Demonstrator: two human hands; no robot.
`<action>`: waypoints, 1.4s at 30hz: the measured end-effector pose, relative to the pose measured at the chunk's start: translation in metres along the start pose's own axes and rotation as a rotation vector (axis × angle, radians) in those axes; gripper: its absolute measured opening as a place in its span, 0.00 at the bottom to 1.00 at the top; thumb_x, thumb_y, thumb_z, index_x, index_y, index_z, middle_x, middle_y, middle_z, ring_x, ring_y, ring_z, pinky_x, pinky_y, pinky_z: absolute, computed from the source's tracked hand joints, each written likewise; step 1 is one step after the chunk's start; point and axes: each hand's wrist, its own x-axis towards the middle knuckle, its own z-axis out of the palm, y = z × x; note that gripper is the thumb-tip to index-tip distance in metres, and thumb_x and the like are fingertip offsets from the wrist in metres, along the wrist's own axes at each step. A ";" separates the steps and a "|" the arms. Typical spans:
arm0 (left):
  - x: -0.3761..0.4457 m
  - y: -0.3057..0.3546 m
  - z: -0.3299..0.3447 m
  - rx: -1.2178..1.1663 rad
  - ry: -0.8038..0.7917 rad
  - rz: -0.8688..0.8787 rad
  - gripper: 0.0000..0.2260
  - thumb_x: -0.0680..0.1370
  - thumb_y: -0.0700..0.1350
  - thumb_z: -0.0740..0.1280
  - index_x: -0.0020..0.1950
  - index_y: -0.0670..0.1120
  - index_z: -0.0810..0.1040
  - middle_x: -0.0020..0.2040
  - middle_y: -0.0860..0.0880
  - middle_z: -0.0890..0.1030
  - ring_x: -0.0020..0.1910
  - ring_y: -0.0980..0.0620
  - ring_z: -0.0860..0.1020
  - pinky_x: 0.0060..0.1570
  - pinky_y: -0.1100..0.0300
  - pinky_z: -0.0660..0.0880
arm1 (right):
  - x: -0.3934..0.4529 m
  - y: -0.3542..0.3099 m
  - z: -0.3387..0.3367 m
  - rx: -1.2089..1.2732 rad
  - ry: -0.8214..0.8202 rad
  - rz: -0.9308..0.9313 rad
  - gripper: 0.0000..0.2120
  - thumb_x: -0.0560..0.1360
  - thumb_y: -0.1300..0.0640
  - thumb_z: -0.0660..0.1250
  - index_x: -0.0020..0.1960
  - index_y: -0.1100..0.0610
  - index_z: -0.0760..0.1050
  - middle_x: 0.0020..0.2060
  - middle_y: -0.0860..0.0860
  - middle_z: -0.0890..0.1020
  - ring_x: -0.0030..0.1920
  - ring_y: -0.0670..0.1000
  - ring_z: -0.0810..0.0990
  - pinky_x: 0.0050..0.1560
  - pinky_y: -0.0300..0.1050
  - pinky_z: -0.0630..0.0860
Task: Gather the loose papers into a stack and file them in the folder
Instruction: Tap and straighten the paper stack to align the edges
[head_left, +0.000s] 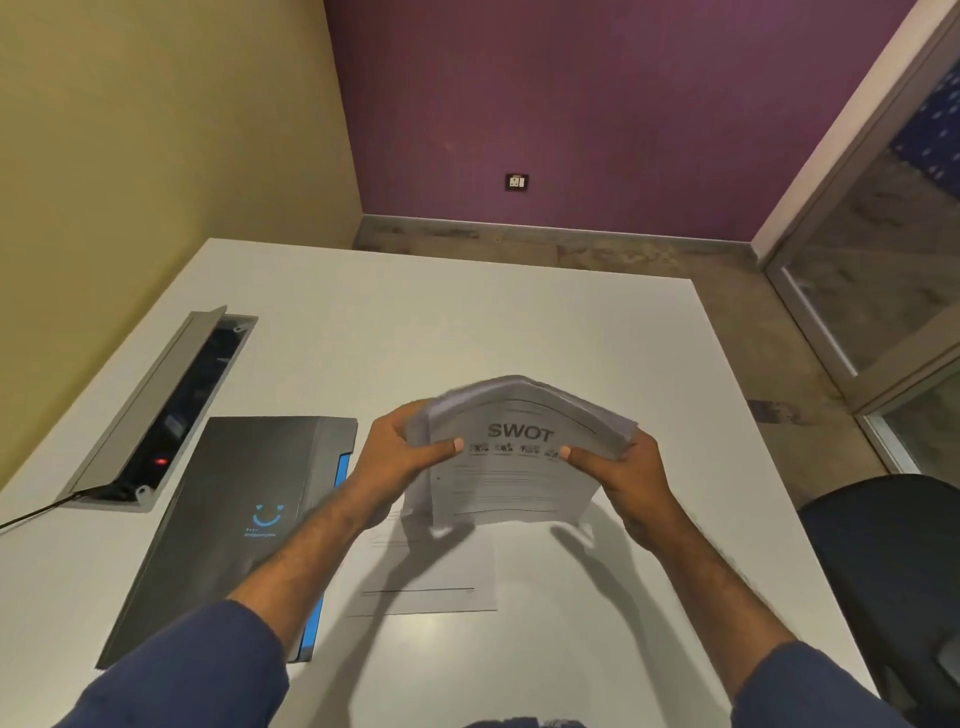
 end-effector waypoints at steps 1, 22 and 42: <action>0.002 -0.004 0.002 0.003 0.031 -0.018 0.19 0.67 0.40 0.79 0.55 0.54 0.84 0.54 0.48 0.87 0.55 0.46 0.84 0.48 0.59 0.81 | 0.001 0.003 0.000 0.005 -0.002 0.009 0.18 0.67 0.68 0.76 0.54 0.54 0.82 0.47 0.51 0.87 0.48 0.50 0.85 0.45 0.38 0.79; -0.010 -0.020 0.009 0.034 -0.062 -0.068 0.24 0.67 0.39 0.80 0.58 0.60 0.82 0.57 0.48 0.85 0.57 0.50 0.83 0.55 0.54 0.80 | -0.003 0.047 -0.003 0.001 0.126 0.150 0.12 0.68 0.66 0.76 0.49 0.55 0.83 0.44 0.49 0.88 0.44 0.47 0.86 0.40 0.35 0.80; 0.015 -0.008 0.008 -0.050 0.324 -0.012 0.10 0.70 0.47 0.78 0.48 0.48 0.84 0.46 0.48 0.88 0.48 0.47 0.86 0.43 0.57 0.82 | 0.002 0.047 -0.014 -0.009 0.210 0.155 0.29 0.64 0.55 0.80 0.62 0.51 0.74 0.56 0.49 0.82 0.56 0.49 0.81 0.53 0.44 0.79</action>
